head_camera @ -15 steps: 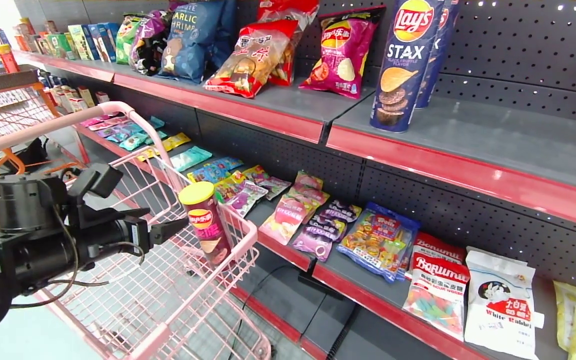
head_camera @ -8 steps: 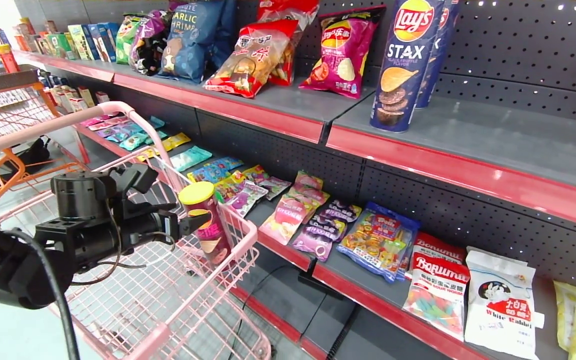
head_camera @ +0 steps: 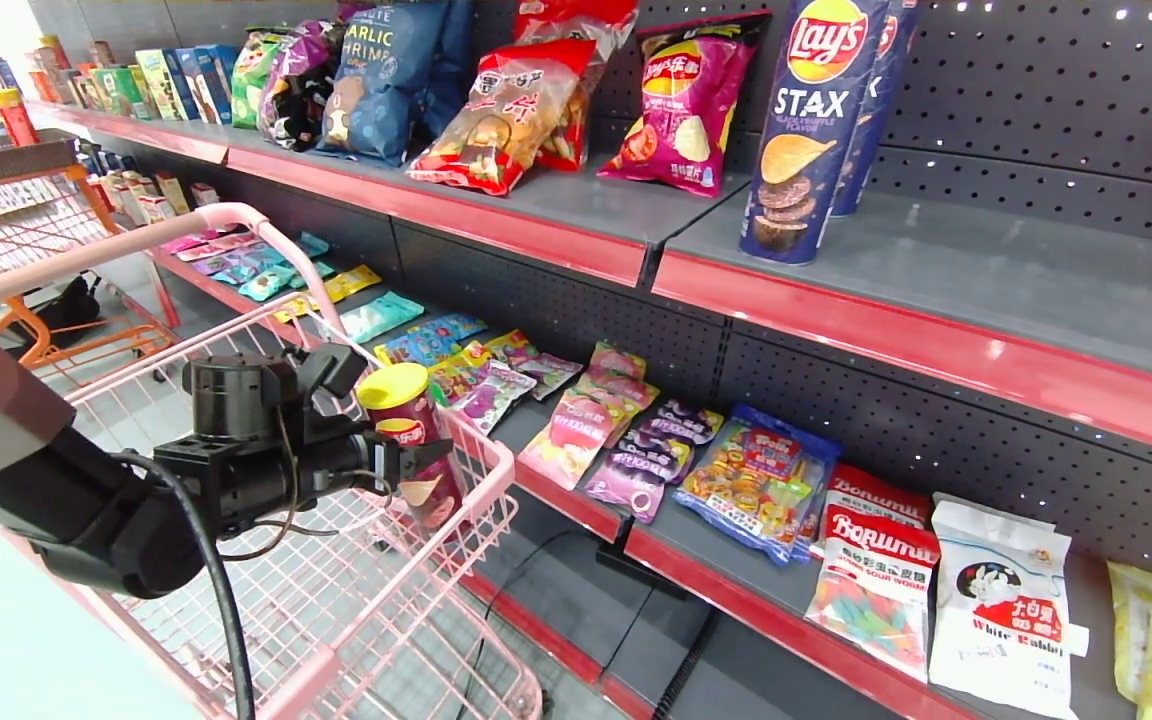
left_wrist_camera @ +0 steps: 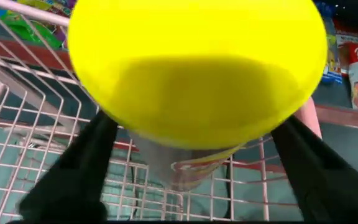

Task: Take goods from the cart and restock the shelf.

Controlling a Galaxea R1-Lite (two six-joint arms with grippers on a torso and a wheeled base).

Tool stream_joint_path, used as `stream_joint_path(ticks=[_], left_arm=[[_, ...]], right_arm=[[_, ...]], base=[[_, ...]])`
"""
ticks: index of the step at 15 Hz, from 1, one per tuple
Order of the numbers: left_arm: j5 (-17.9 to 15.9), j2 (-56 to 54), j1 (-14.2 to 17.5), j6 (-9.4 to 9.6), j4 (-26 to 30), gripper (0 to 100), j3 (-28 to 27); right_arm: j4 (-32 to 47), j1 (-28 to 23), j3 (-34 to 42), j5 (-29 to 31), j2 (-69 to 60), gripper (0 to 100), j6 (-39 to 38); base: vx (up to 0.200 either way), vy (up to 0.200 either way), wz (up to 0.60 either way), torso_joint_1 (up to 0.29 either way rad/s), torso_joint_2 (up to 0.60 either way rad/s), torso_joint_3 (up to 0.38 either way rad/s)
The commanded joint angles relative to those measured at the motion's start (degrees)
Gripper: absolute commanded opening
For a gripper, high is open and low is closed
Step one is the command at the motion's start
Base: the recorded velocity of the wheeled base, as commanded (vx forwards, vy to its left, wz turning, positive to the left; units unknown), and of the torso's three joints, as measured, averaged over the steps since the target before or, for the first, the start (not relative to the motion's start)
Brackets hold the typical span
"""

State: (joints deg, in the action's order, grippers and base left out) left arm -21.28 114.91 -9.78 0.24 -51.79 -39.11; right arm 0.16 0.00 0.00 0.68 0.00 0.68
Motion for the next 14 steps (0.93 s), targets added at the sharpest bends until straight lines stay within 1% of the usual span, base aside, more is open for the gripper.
stream_joint_path(ticks=[1, 3, 5, 6, 7, 8, 9, 10, 11, 12, 14], left_arm=[[0.1, 0.1, -0.1, 0.02, 0.0, 0, 0.1], [0.7, -2.0, 0.0, -0.16, 0.5, 0, 0.9], [2.6, -5.9, 0.6, -0.6, 0.5, 0, 3.8], [2.6, -9.1, 1.3, -1.21, 0.6, 0, 5.2], [2.7, -12.5, 1.7, -1.65, 1.3, 0, 5.4], [2.7, -17.3, 2.1, -1.74, 3.8, 0, 5.4], [2.6, -23.7, 2.3, -1.74, 9.2, 0, 5.1], [2.6, -27.2, 2.3, -1.74, 12.9, 0, 4.7], [2.5, -37.1, 2.5, -1.74, 23.7, 0, 3.2], [2.5, -44.8, 2.6, -1.83, 31.6, 0, 2.5], [2.4, -56.9, 2.6, -1.83, 42.4, 0, 2.6]], right_arm=[[0.0, 0.0, 0.0, 0.0, 0.0, 100, 0.0], [0.0, 0.0, 0.0, 0.0, 0.1, 100, 0.0], [0.0, 0.0, 0.0, 0.0, 0.0, 100, 0.0], [0.0, 0.0, 0.0, 0.0, 0.1, 100, 0.0], [0.0, 0.0, 0.0, 0.0, 0.0, 100, -0.1], [0.0, 0.0, 0.0, 0.0, 0.0, 100, -0.1], [0.0, 0.0, 0.0, 0.0, 0.0, 100, -0.2], [0.0, 0.0, 0.0, 0.0, 0.0, 100, -0.2], [0.0, 0.0, 0.0, 0.0, 0.0, 100, -0.2], [0.0, 0.0, 0.0, 0.0, 0.0, 100, -0.2], [0.0, 0.0, 0.0, 0.0, 0.0, 100, -0.2]], base=[[0.0, 0.0, 0.0, 0.0, 0.0, 0.0], [0.0, 0.0, 0.0, 0.0, 0.0, 0.0], [0.0, 0.0, 0.0, 0.0, 0.0, 0.0], [0.0, 0.0, 0.0, 0.0, 0.0, 0.0], [0.0, 0.0, 0.0, 0.0, 0.0, 0.0], [0.0, 0.0, 0.0, 0.0, 0.0, 0.0], [0.0, 0.0, 0.0, 0.0, 0.0, 0.0], [0.0, 0.0, 0.0, 0.0, 0.0, 0.0], [0.0, 0.0, 0.0, 0.0, 0.0, 0.0], [0.0, 0.0, 0.0, 0.0, 0.0, 0.0], [0.0, 0.0, 0.0, 0.0, 0.0, 0.0]])
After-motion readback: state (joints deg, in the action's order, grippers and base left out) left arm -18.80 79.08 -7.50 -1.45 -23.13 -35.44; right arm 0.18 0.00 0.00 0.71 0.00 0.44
